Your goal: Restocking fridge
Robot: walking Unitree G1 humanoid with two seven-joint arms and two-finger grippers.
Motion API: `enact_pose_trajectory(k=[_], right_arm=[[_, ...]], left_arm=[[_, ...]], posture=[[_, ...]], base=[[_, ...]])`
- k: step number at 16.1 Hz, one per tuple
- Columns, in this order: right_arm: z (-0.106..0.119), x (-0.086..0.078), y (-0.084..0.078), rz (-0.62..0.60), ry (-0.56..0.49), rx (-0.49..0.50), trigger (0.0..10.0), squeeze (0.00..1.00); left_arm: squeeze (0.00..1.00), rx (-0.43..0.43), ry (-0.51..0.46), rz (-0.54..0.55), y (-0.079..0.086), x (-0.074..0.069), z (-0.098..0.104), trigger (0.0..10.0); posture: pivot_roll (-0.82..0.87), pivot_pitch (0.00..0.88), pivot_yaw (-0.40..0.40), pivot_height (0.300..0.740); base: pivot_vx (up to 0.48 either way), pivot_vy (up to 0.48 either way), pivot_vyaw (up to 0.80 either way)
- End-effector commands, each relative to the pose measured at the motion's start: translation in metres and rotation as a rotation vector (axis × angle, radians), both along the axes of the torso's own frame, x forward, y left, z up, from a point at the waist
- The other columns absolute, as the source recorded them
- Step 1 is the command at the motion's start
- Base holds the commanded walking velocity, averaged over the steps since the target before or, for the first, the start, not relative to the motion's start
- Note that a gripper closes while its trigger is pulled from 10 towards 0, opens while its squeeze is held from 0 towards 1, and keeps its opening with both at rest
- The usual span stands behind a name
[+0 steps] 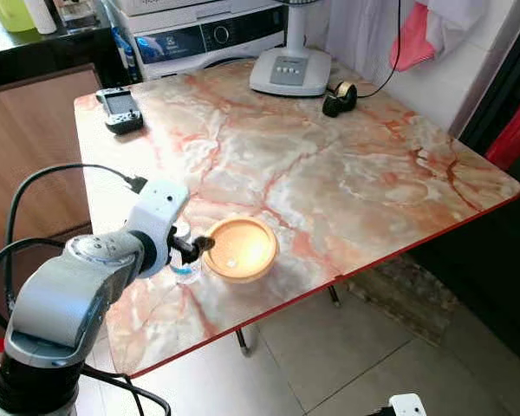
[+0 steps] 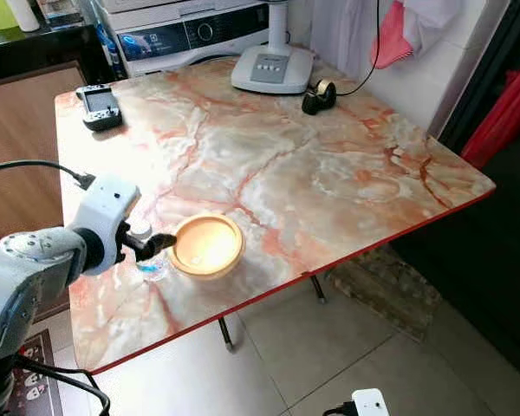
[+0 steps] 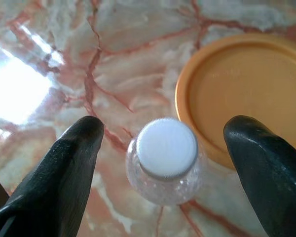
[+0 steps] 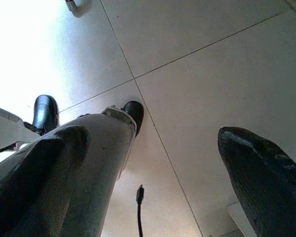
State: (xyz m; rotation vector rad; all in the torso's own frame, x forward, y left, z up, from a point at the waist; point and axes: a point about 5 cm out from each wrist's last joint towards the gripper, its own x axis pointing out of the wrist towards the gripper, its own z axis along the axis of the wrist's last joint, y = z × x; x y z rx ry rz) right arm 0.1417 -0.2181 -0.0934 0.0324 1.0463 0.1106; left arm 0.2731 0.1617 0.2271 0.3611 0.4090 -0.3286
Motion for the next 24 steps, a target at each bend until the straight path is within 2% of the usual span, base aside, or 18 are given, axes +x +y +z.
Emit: enact_pose_trajectory(k=[1,6,7,8,9,24], right_arm=[[-0.001,-0.005,-0.001,-0.001,0.015,0.001,10.0,0.0],[-0.001,-0.005,-0.002,-0.001,0.016,0.003,10.0,0.0],[-0.001,-0.005,-0.001,-0.001,0.016,0.004,10.0,0.0],[-0.001,-0.005,-0.002,-0.001,0.016,0.004,10.0,0.0],[-0.001,-0.005,-0.002,-0.001,0.015,0.004,10.0,0.0],[-0.001,-0.004,-0.002,0.007,0.016,0.007,10.0,0.0]], left_arm=[[0.0,-0.006,-0.014,0.001,0.0,0.001,0.003,10.0],[0.0,-0.008,-0.005,0.005,0.002,0.0,-0.004,10.0],[0.0,-0.027,-0.007,0.011,0.002,0.001,-0.004,7.7],[0.0,-0.034,-0.009,0.011,0.001,0.001,-0.004,3.3],[0.0,-0.035,-0.007,0.011,0.001,0.0,-0.004,0.0],[0.0,-0.019,0.008,0.037,0.006,0.001,-0.007,0.0]], posture=[[0.11,0.101,0.001,0.74],[0.1,0.102,0.0,0.74],[0.1,0.102,0.0,0.74],[0.1,0.103,-0.002,0.74],[0.1,0.103,-0.002,0.74],[0.1,0.1,-0.004,0.74]], base=[[0.0,0.0,0.0],[0.0,0.0,0.0],[0.0,0.0,0.0],[0.0,0.0,0.0],[0.0,0.0,0.0],[0.0,0.0,0.0]])
